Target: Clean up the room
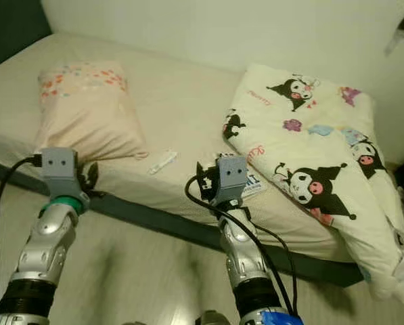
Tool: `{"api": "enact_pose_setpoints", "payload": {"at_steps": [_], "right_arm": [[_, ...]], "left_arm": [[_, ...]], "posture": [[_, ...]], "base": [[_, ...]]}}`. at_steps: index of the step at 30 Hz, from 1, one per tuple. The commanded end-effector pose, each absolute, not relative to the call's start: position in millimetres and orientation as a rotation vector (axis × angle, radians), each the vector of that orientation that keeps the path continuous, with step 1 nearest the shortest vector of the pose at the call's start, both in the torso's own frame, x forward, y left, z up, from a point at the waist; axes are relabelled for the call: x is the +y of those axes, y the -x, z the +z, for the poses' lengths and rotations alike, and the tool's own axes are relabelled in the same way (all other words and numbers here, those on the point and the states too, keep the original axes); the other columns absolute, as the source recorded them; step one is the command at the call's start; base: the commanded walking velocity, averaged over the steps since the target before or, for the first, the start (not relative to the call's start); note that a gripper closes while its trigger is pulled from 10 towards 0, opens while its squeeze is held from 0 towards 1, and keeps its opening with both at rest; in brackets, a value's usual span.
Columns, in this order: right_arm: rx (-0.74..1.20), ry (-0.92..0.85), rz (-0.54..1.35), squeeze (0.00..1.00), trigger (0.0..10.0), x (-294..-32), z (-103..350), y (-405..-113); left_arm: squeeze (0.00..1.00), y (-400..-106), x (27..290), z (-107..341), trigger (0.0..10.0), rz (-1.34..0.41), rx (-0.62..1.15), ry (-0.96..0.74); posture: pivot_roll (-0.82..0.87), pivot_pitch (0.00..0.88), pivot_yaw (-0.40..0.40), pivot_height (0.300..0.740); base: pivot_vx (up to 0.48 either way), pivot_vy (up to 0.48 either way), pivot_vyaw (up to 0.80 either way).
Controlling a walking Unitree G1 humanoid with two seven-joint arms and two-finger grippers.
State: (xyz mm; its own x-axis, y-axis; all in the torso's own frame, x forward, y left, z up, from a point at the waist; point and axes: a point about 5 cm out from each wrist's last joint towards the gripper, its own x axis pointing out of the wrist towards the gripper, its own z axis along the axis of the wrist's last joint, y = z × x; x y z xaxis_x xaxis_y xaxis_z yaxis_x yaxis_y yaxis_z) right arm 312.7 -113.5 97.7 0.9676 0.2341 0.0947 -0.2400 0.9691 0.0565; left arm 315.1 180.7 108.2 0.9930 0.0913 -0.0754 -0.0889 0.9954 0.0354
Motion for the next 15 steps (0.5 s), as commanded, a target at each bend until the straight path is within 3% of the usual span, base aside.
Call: {"api": "enact_pose_setpoints", "payload": {"at_steps": [1,7,15], "right_arm": [[-0.085,-0.085,0.229,0.00,10.0,-115.1,95.5,-310.7],[-0.086,-0.078,0.235,0.00,10.0,-114.7,95.8,-310.7],[-0.082,-0.055,0.246,0.00,10.0,-113.9,95.1,-310.4]], "left_arm": [[0.00,-313.6,181.0,103.6,10.0,0.086,0.090,-0.045],[0.00,-313.8,180.8,105.6,10.0,0.080,0.071,-0.059],[0.00,-313.9,180.4,106.0,10.0,0.083,0.072,-0.057]], "posture": [[-0.01,0.009,-0.010,0.740],[-0.01,0.009,-0.009,0.740],[-0.01,0.011,-0.009,0.740]], "base": [[0.000,0.000,0.00],[0.347,0.000,0.00],[0.480,0.000,0.78]]}}
